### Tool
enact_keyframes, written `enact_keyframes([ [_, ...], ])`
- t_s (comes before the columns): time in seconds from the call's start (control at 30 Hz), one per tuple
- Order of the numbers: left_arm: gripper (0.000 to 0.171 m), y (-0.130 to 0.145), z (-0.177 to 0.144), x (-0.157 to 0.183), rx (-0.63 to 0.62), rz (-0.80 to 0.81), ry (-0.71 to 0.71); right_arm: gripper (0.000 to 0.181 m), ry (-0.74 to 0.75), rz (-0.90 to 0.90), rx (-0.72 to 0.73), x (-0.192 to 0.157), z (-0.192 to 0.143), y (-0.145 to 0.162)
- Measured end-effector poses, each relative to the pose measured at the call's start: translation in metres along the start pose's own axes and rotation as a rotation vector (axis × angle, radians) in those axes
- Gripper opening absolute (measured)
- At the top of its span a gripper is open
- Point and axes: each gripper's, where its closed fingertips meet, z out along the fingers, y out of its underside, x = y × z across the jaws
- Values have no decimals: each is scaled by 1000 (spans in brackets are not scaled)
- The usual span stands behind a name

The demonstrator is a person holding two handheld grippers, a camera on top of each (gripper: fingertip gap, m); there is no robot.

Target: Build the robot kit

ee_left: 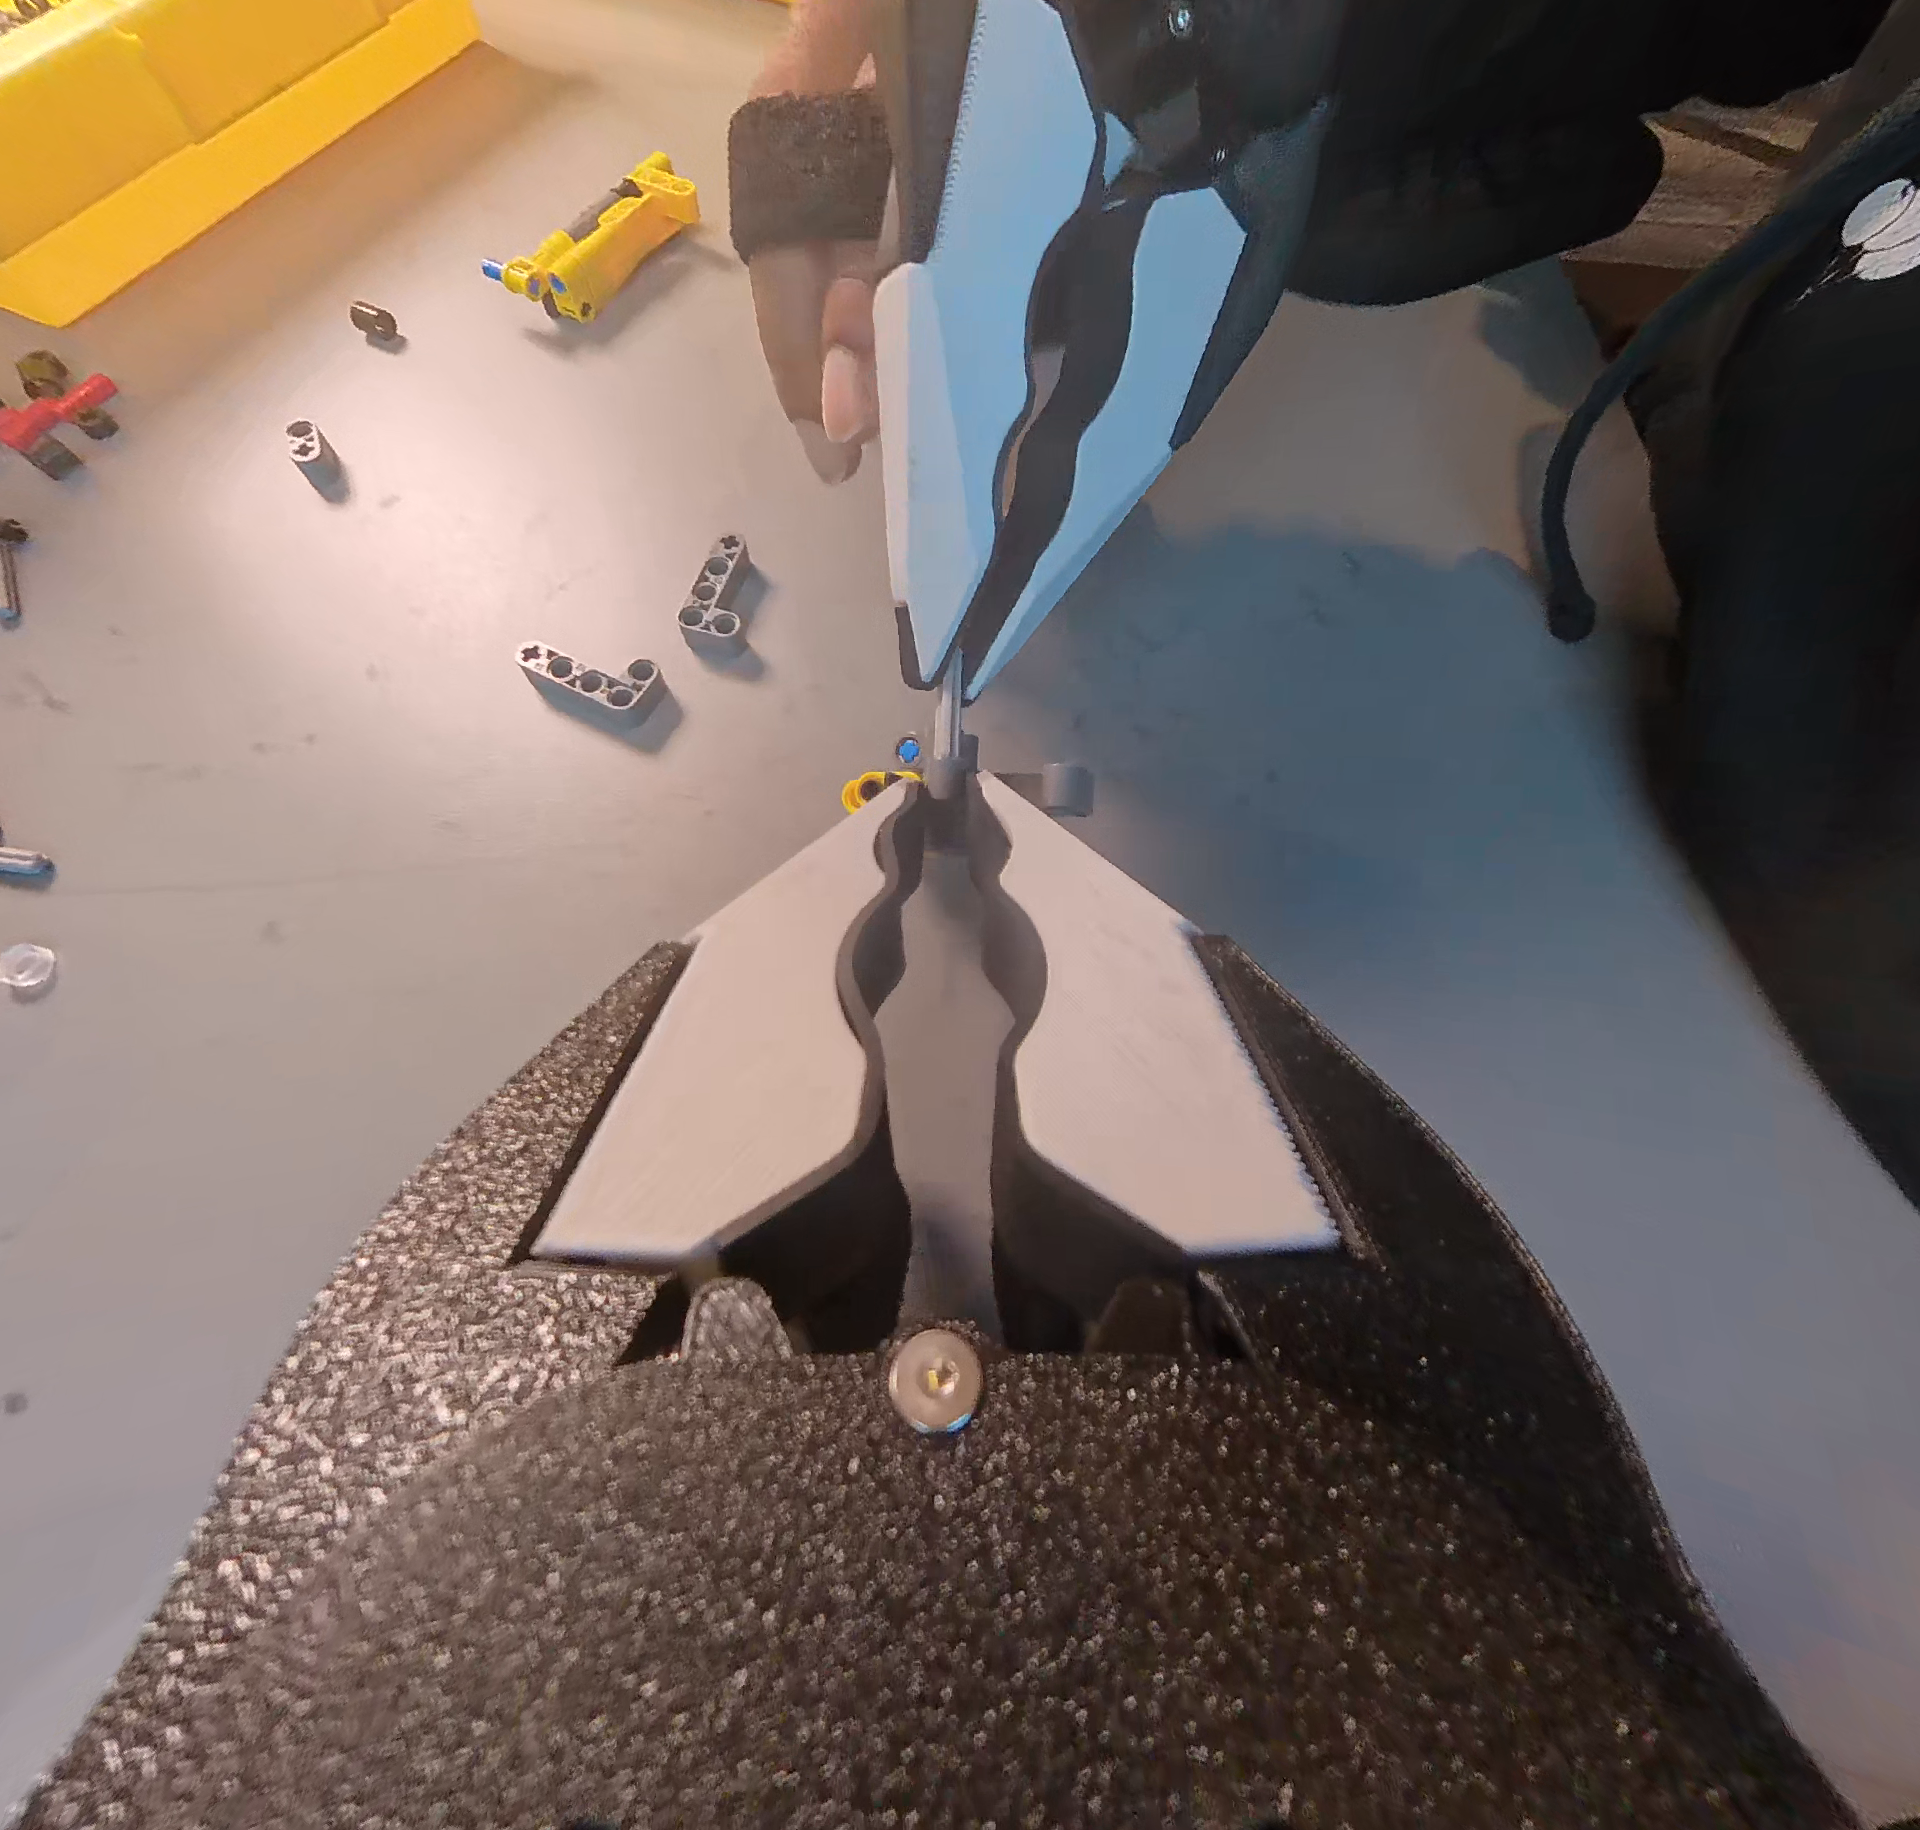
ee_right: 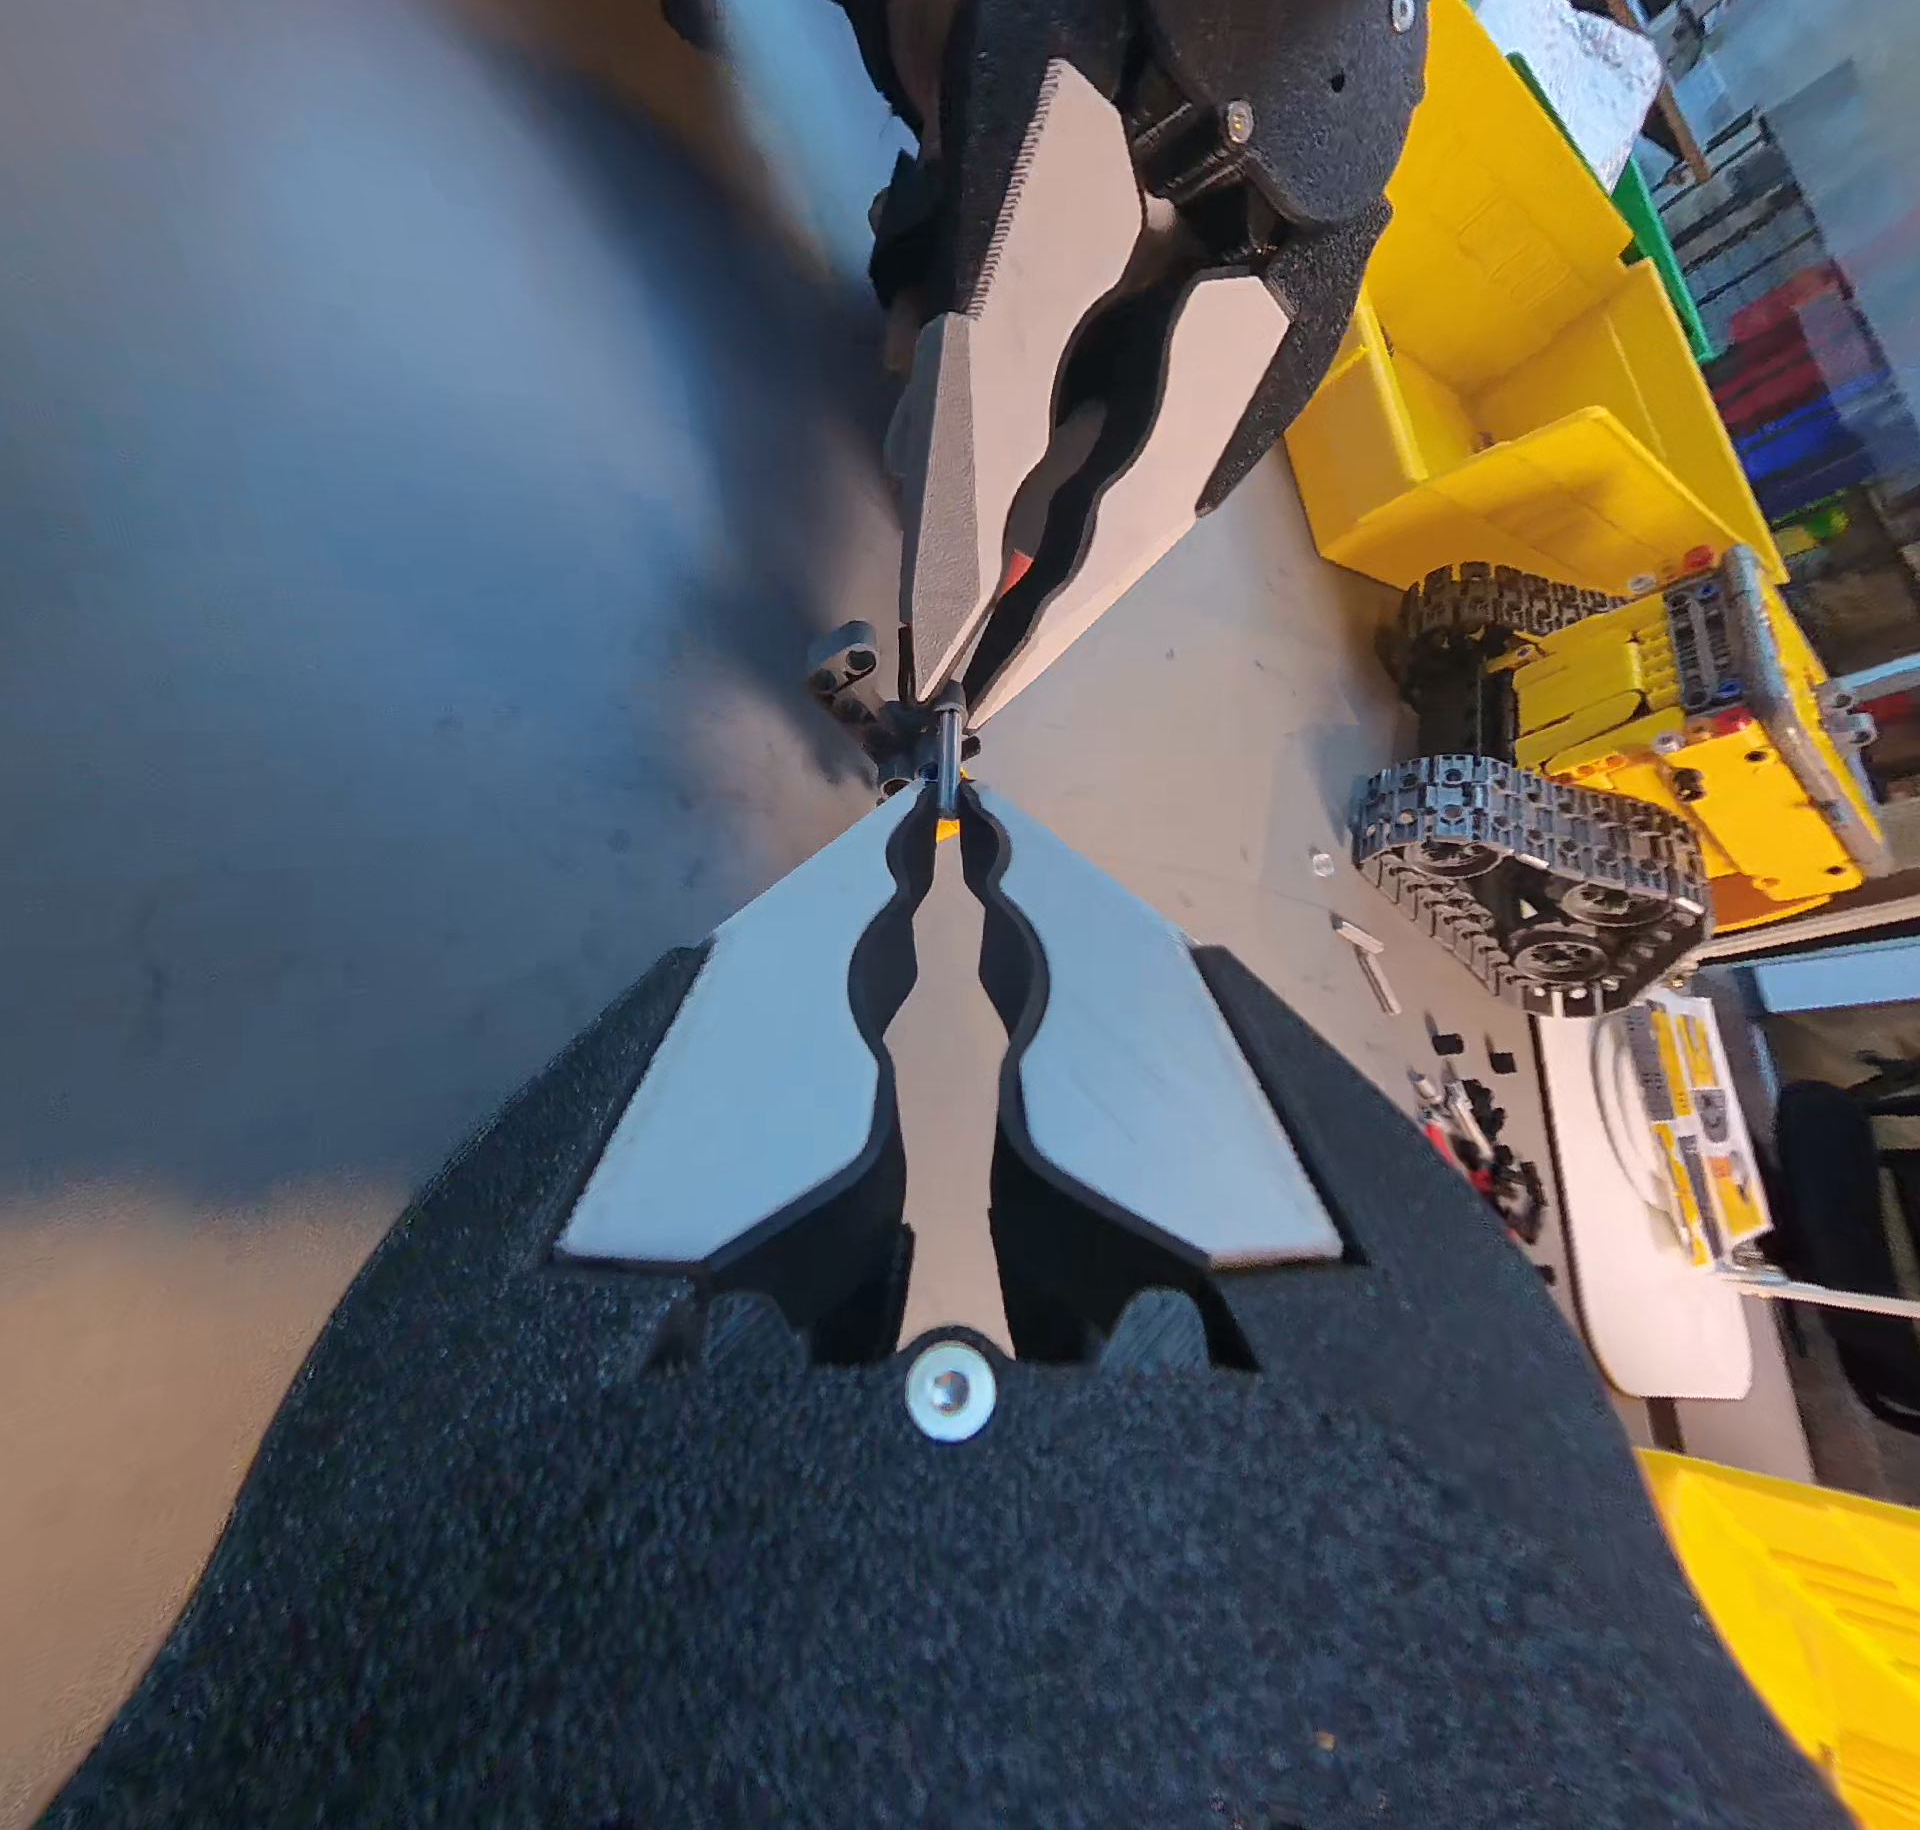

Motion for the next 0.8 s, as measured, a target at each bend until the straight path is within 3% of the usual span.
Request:
enact_keyframes([
  [0.27, 6, 3, -1, 0, -67, 17, -35, 4, 107, -308, -82, 1, 3, -1],
  [0.8, 6, 6, 6, -1, -312, 194, -151, 3, 139, -604, -95, -4, 1, 3],
])
